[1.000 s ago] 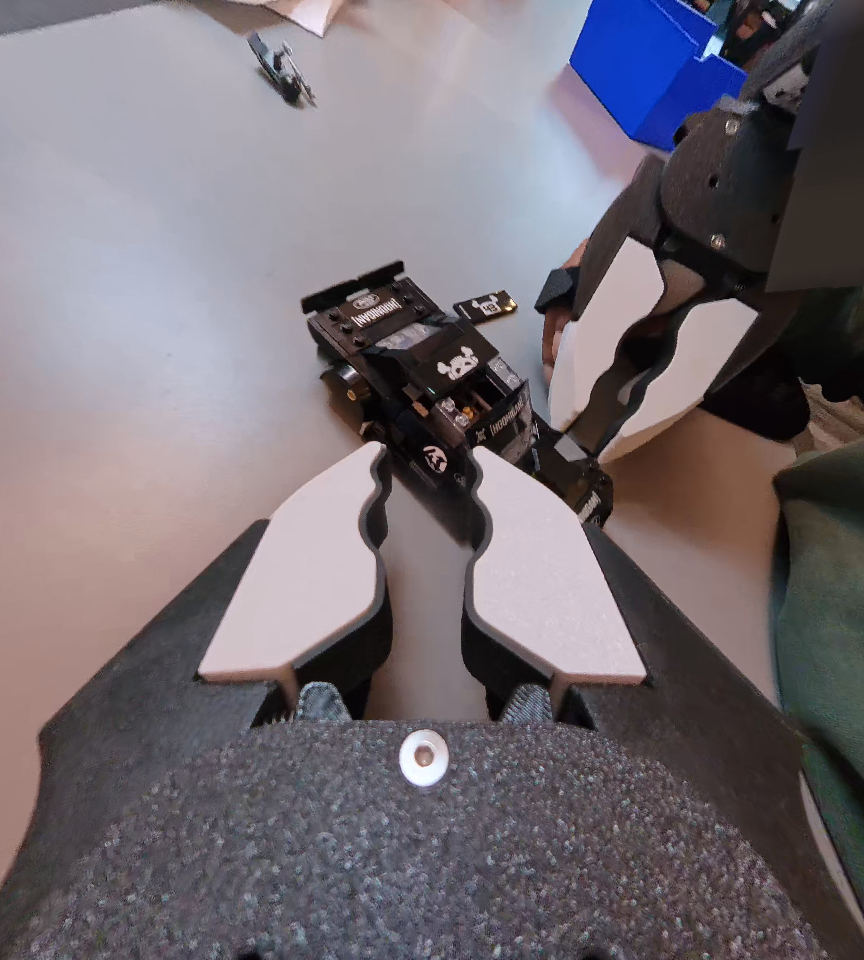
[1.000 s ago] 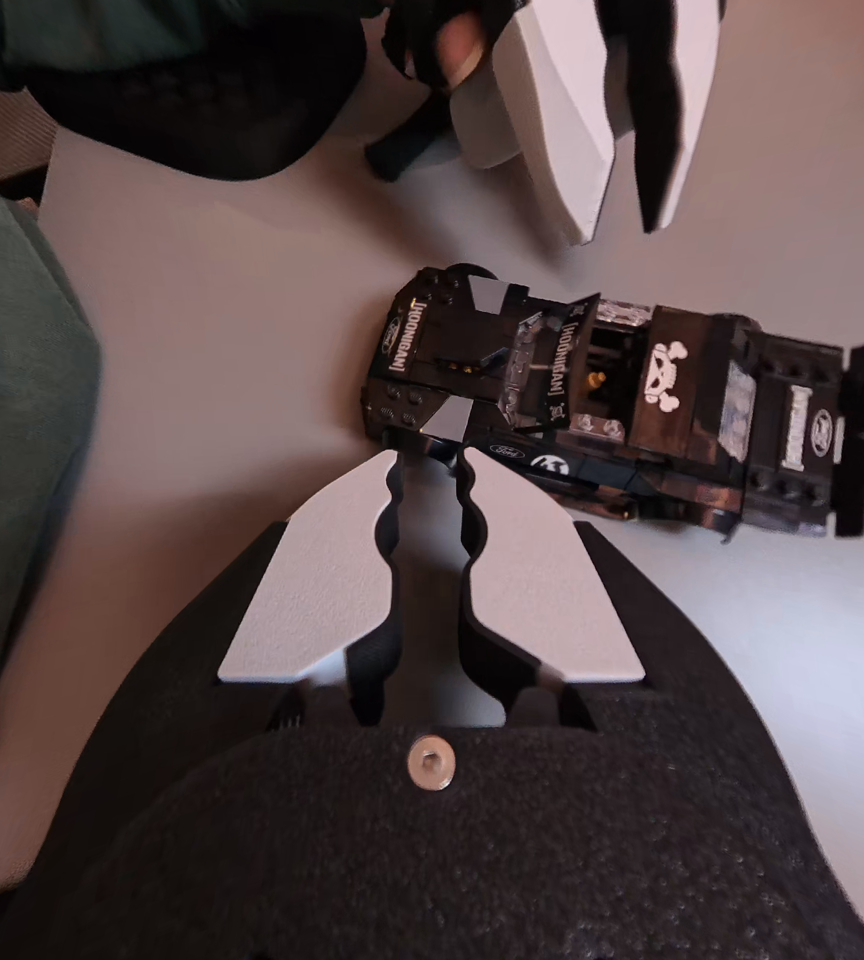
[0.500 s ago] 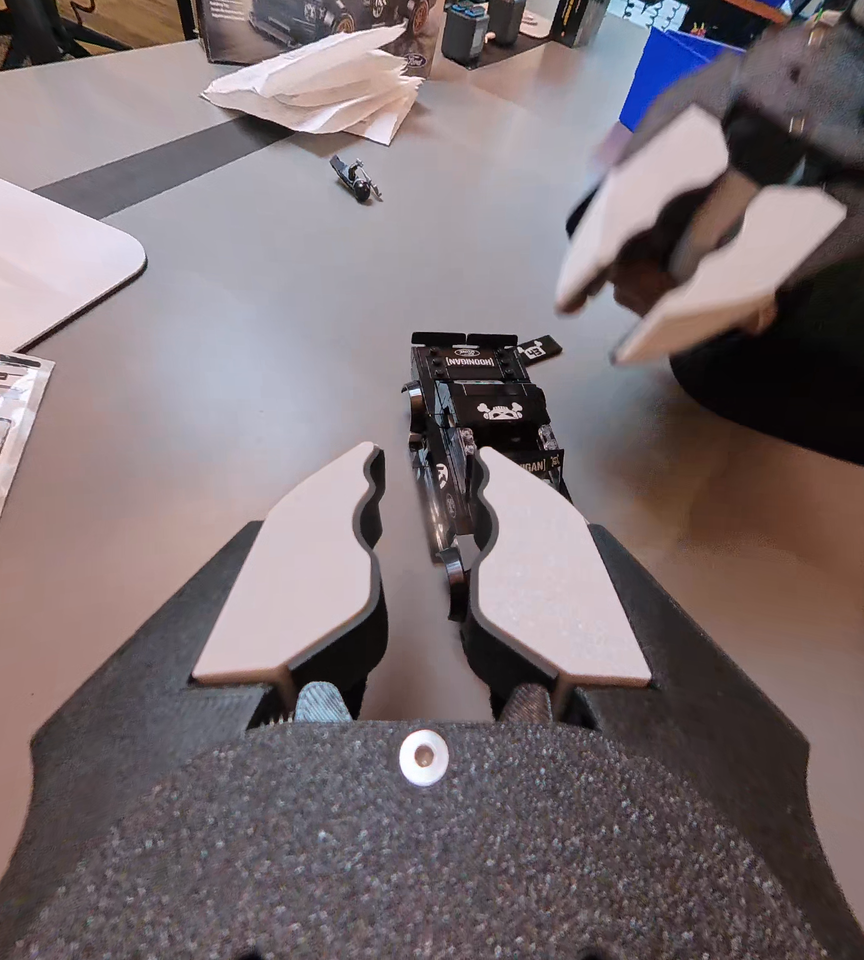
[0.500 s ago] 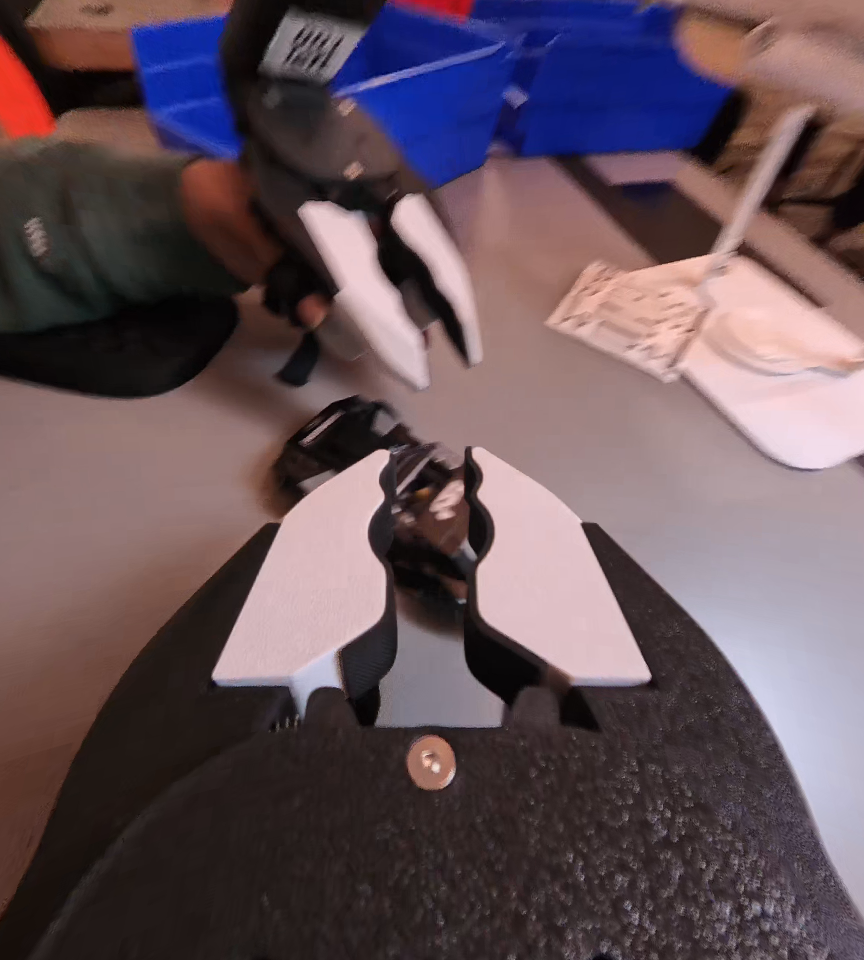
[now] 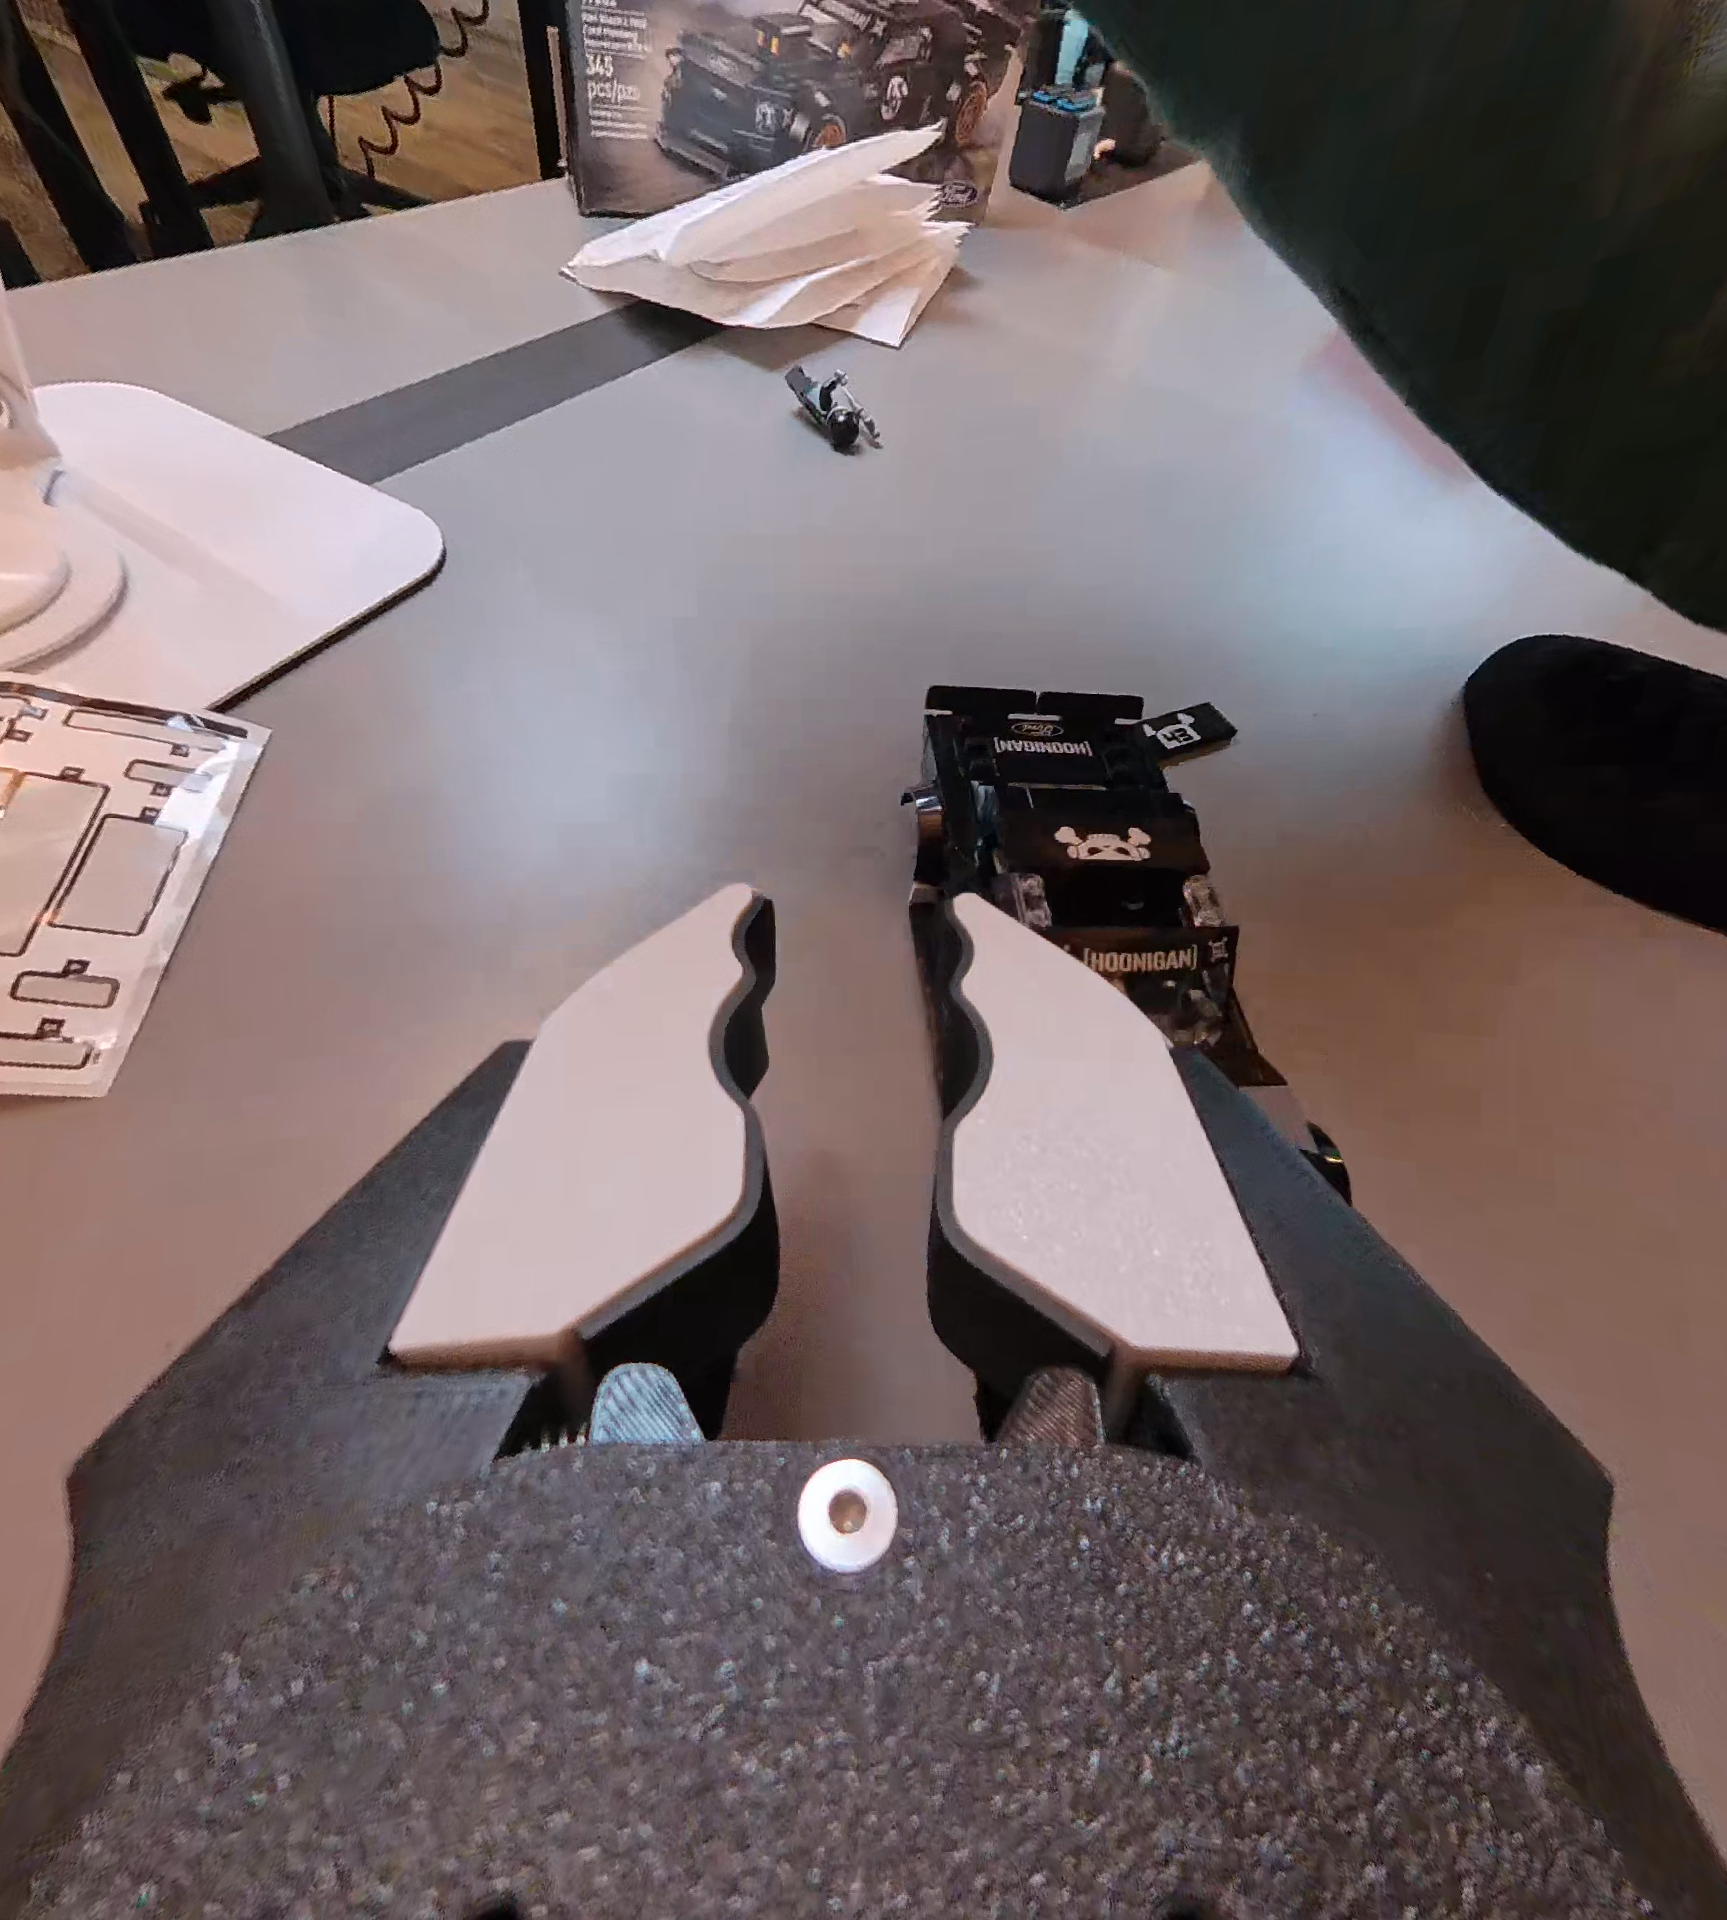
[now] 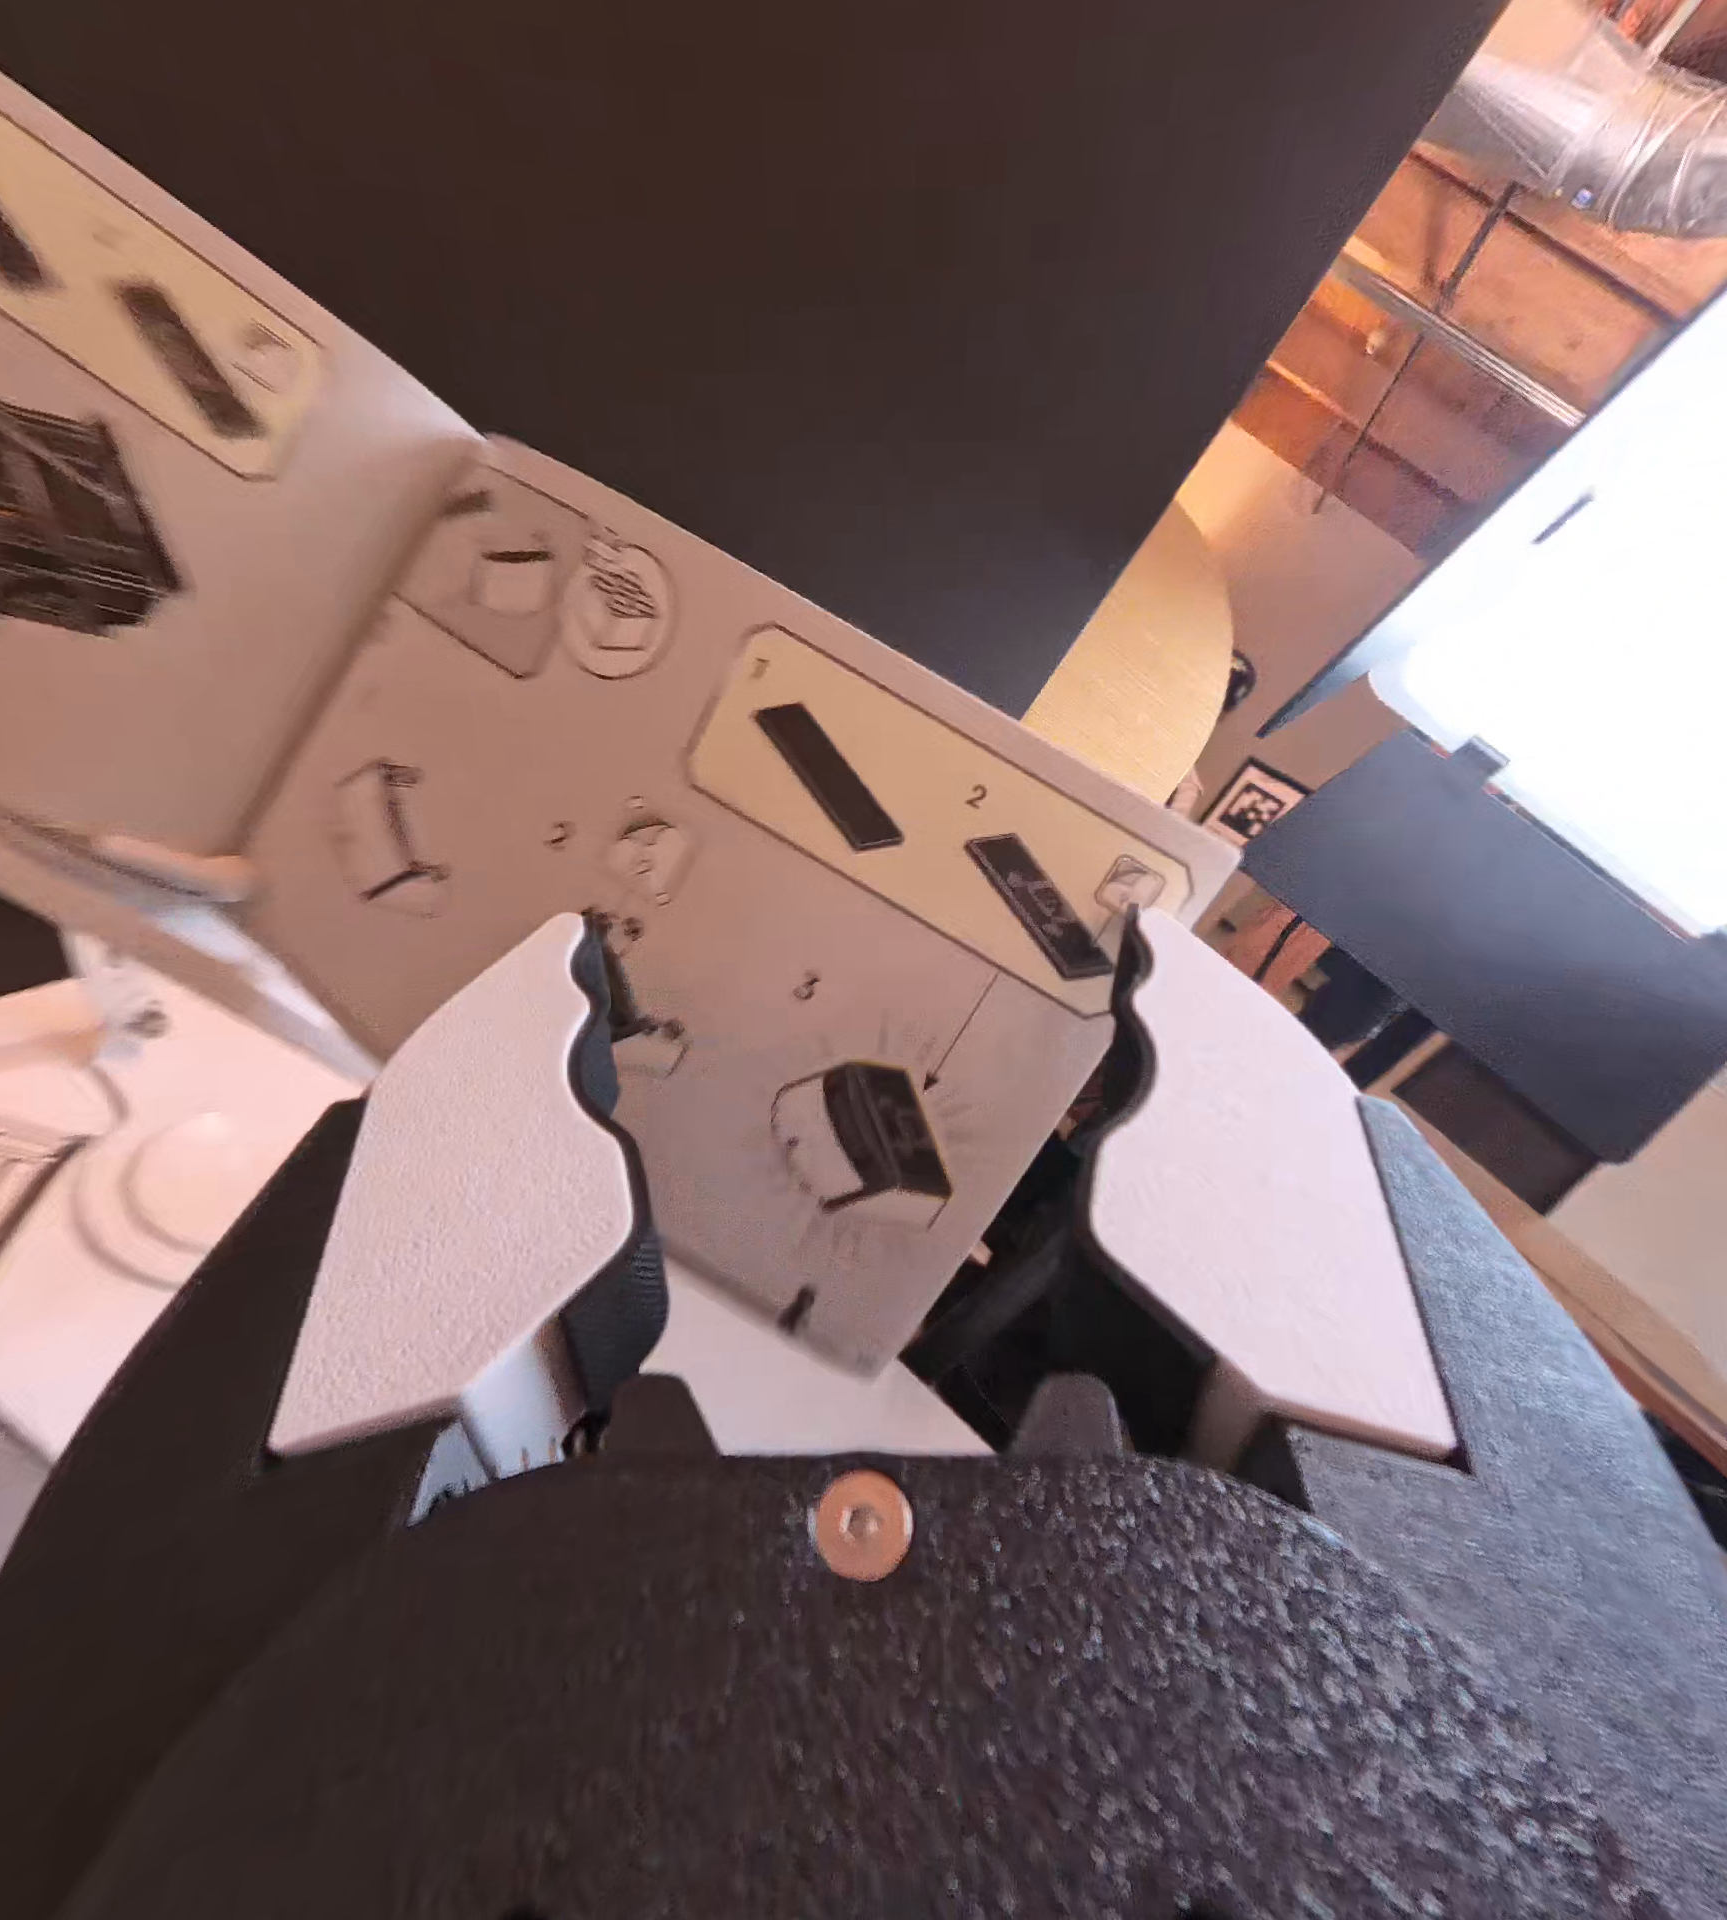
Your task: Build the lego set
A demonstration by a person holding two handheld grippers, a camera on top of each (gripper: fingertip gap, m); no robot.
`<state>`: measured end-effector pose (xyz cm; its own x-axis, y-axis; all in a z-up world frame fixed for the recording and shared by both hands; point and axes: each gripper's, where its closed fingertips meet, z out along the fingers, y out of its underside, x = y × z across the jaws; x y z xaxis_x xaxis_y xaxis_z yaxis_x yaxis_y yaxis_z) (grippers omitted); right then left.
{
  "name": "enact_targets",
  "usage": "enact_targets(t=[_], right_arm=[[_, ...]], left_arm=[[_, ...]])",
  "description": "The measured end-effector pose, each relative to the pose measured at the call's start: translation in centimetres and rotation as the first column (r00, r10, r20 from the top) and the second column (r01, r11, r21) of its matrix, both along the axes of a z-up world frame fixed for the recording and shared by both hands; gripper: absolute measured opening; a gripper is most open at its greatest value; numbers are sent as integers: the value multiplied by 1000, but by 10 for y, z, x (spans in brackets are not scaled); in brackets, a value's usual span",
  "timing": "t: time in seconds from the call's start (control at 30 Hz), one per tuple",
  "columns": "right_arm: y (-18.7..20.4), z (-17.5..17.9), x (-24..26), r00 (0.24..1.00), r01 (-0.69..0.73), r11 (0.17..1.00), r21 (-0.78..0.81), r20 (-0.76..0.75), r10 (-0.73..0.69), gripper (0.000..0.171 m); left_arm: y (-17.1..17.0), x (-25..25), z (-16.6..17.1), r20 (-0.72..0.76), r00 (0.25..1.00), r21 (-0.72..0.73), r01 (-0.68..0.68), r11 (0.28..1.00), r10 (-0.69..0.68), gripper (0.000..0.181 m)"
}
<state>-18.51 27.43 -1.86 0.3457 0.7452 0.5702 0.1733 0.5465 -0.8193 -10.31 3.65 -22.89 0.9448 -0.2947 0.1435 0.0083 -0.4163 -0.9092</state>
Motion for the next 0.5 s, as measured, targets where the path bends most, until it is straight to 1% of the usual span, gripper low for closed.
enact_targets(t=[0.1, 0.23, 0.4, 0.43, 0.5], right_arm=[[17, -18, -26, 997, -10, 996, -86, 76, 16, 95], [26, -43, -42, 991, -37, 977, -210, 120, 64, 89], [31, -44, -48, 993, -51, 971, -234, 89, 74, 86], [32, -44, -48, 995, -48, 971, -236, 74, 67, 83], [34, -44, -46, 997, -36, 971, -236, 54, 50, 72]], left_arm=[[0, -2, -1, 0, 1000, -1, -2, 1000, 2, 30], [0, -2, -2, -7, 1000, -4, 4, 1000, -4, 29], [0, 1, -5, -18, 1000, -13, 20, 1000, -20, 29], [0, 2, -6, -23, 1000, -15, 21, 1000, -21, 29], [1, 2, -7, -29, 999, -18, 23, 1000, -24, 28]])
